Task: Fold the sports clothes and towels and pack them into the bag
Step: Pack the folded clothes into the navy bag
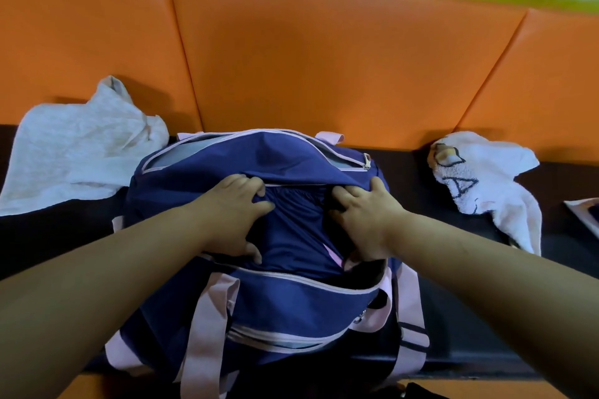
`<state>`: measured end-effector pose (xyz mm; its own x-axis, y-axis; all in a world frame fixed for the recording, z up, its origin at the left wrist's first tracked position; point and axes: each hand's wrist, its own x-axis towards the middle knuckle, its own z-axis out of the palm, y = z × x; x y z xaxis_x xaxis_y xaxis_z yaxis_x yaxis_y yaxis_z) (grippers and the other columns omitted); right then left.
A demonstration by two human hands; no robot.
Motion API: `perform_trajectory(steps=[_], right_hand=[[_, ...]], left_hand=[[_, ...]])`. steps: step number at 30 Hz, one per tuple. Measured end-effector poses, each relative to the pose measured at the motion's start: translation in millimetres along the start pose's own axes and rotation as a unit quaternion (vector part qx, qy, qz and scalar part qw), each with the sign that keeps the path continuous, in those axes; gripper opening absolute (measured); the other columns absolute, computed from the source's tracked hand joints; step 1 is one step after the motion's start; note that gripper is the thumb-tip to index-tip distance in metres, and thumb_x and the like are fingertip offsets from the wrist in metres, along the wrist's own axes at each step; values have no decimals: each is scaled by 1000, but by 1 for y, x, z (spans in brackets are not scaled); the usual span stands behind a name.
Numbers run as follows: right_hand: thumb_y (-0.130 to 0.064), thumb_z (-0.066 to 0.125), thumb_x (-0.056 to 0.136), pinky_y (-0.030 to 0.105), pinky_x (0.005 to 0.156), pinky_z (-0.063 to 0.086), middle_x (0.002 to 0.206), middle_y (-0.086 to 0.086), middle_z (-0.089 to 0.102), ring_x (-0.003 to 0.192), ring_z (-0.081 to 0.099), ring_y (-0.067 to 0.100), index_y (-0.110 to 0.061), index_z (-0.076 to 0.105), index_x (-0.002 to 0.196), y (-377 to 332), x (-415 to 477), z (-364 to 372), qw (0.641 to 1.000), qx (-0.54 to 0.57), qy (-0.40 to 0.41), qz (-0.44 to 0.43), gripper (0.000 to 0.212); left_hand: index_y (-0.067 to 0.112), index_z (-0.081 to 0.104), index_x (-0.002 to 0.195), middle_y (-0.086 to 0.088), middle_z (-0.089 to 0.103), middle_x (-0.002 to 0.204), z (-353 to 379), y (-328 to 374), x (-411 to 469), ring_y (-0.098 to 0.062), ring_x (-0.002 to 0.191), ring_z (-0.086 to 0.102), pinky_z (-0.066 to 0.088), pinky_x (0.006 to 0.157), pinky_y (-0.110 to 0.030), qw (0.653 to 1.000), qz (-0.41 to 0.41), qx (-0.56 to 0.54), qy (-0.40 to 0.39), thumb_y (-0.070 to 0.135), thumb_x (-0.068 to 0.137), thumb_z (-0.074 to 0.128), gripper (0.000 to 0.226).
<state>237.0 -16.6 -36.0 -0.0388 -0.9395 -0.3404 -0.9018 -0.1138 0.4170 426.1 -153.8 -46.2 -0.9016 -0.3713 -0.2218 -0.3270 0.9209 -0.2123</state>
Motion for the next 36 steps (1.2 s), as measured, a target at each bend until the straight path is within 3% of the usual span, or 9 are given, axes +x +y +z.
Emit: perform_trajectory(steps=[5, 11, 18, 20, 23, 26, 32, 36], right_hand=[[-80, 51, 69, 47, 98, 28, 148, 4, 23, 134, 26, 25, -24, 29, 146, 4, -1, 2, 999, 15, 21, -20, 97], [-55, 50, 88, 35, 90, 37, 138, -3, 43, 128, 37, 21, -33, 40, 140, 11, -27, 1, 987, 111, 107, -40, 57], [-44, 61, 87, 37, 74, 45, 102, 2, 64, 98, 60, 29, -24, 63, 118, 35, -102, -3, 962, 189, 192, 42, 37], [-45, 59, 87, 36, 74, 47, 103, 0, 63, 99, 60, 27, -25, 62, 118, 47, -127, 7, 956, 207, 191, 85, 36], [-48, 55, 89, 34, 85, 46, 118, -5, 60, 110, 55, 19, -30, 55, 126, 66, -167, 30, 946, 237, 151, 159, 41], [-50, 56, 87, 32, 82, 45, 116, -6, 59, 110, 55, 18, -34, 53, 124, 88, -205, 66, 935, 256, 83, 229, 41], [-59, 55, 85, 31, 79, 43, 126, -5, 55, 116, 52, 18, -32, 45, 131, 132, -275, 147, 884, 264, -48, 382, 55], [-59, 53, 85, 33, 75, 45, 121, -4, 56, 112, 54, 20, -29, 47, 127, 164, -308, 193, 840, 243, -53, 482, 52]], left_hand=[[35, 30, 143, -1, 24, 142, -8, 1, 0, -23, 131, 25, 15, 111, -34, 1000, 6, -9, -17, 74, 71, 56, 85], [38, 46, 129, 12, 46, 132, -38, 8, -13, -13, 121, 43, 40, 96, -32, 998, 30, -35, 37, 60, 85, 50, 50], [40, 53, 115, 17, 52, 117, -86, 51, -5, -10, 111, 48, 45, 87, -33, 993, 66, -18, 93, 61, 88, 43, 36], [39, 54, 114, 17, 54, 114, -96, 71, 1, -9, 111, 49, 45, 86, -31, 989, 83, -20, 118, 62, 88, 42, 36], [36, 59, 107, 16, 59, 110, -108, 108, 19, -9, 104, 55, 44, 77, -29, 978, 120, -26, 166, 59, 89, 44, 33], [30, 60, 100, 11, 61, 104, -115, 151, 45, -11, 99, 56, 34, 66, -27, 971, 160, -36, 174, 56, 89, 46, 32], [29, 58, 104, 11, 58, 104, -110, 232, 114, -10, 101, 55, 39, 75, -27, 963, 236, -28, 131, 60, 88, 44, 38], [32, 57, 106, 12, 56, 106, -108, 281, 158, -10, 102, 54, 40, 77, -27, 957, 272, -45, 92, 59, 88, 46, 35]])
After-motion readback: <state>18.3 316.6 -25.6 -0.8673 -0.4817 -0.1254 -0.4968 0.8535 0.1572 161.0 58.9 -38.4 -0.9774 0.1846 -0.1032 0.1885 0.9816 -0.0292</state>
